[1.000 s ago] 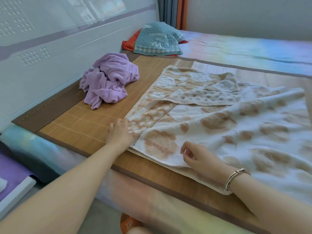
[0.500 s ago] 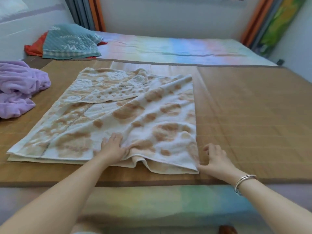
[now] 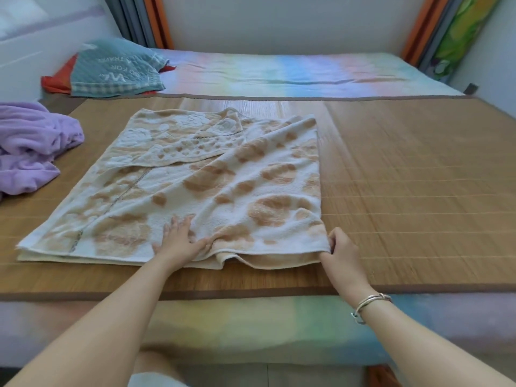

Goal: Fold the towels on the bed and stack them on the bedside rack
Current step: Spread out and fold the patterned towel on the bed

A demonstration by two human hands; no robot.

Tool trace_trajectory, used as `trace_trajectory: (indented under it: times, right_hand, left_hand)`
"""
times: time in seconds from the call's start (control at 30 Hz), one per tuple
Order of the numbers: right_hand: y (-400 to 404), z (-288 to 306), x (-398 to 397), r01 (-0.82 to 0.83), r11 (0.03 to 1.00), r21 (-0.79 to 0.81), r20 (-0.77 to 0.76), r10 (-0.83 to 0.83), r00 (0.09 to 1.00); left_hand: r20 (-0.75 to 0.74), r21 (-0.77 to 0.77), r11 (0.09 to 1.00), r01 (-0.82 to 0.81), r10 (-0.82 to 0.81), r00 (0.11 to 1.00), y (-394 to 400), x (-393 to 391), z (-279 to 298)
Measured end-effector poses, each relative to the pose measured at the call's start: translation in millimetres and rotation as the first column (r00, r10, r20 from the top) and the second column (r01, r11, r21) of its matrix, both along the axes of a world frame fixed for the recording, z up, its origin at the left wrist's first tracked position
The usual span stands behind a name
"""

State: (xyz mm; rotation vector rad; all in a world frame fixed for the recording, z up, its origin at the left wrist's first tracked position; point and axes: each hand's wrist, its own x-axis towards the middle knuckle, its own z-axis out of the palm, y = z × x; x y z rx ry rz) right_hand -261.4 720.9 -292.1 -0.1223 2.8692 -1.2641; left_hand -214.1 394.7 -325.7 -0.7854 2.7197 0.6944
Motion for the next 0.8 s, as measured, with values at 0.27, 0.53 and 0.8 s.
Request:
trace_trajectory:
  times: [0.27,0.53,0.8]
  right_hand:
    - [55,14,-10,-0.01,0.563,0.826,-0.335,0.506,0.795]
    - [46,-12,3,-0.215,0.481,0.85,-0.168,0.634,0.755]
    - [19,9,-33,-0.151,0.906,0.395,-0.071,0.194,0.978]
  left_hand:
    - [0.076,0.006,0.998,0.068,-0.068,0.995,13,3,5]
    - [-0.12,-0.168,0.952,0.255,-0.277,0.953,35,26,8]
    - [-0.242,-0.209,0.954,0.213,-0.262,0.934,42,3,22]
